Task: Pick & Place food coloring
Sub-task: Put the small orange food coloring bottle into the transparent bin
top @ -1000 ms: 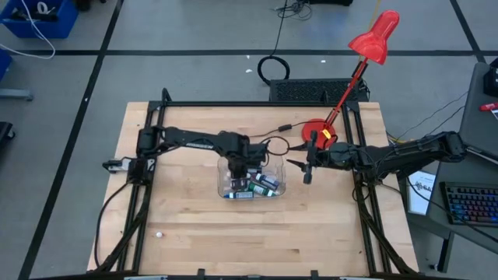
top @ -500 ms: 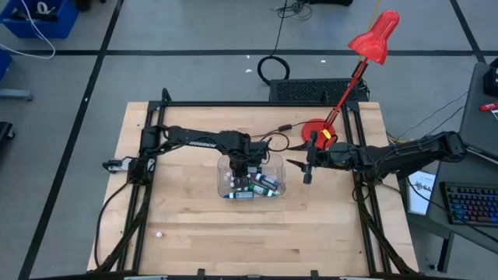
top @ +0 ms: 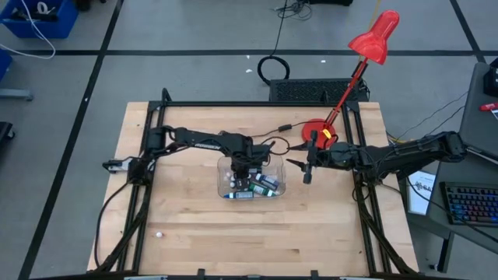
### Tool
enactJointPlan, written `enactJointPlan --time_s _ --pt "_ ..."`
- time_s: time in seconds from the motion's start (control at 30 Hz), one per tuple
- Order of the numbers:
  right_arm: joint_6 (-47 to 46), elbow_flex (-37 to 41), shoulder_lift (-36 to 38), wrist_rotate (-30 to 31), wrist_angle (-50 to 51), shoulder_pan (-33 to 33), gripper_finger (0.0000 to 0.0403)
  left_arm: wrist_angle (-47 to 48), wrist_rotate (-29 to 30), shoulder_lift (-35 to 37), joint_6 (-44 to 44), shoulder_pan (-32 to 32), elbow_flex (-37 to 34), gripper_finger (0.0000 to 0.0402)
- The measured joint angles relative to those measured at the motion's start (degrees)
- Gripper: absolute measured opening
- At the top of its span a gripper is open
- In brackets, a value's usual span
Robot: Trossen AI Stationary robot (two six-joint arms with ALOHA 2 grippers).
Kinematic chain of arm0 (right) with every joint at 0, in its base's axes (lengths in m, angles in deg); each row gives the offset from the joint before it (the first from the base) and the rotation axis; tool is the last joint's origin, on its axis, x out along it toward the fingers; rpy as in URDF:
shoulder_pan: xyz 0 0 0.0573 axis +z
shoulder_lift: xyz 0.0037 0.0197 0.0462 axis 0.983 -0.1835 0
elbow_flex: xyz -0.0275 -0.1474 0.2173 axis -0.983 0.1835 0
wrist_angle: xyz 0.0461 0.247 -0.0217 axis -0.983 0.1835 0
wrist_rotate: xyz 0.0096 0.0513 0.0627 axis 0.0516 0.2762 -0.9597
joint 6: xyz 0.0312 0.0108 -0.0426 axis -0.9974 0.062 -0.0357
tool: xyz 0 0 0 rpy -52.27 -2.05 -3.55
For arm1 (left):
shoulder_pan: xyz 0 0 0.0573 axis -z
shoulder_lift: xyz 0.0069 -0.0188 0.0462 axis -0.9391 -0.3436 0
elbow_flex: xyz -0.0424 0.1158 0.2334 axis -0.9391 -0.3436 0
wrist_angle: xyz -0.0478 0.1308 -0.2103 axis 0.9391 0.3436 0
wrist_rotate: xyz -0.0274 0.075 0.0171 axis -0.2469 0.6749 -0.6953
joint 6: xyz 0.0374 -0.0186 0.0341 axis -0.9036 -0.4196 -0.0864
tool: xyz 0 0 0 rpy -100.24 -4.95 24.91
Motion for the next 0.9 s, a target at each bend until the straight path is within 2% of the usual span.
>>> enactJointPlan --time_s 0.27,0.57,0.77,0.9 --pt "0.02 0.0 0.0 -0.02 0.08 0.0 0.0171 -0.33 -0.13 -0.25 0.64 -0.02 0.04 0.0069" --pt "0.02 0.0 0.0 -0.01 0.18 0.0 0.0171 -0.22 0.0 0.25 1.29 0.07 0.09 0.0213" --pt "0.02 0.0 0.0 -0.01 0.14 0.0 0.0171 1.83 0.44 0.22 1.57 0.04 4.68 0.0249" --pt "0.02 0.0 0.01 -0.02 0.04 0.0 0.0171 8.71 0.99 0.18 1.62 0.04 10.6 0.0252"
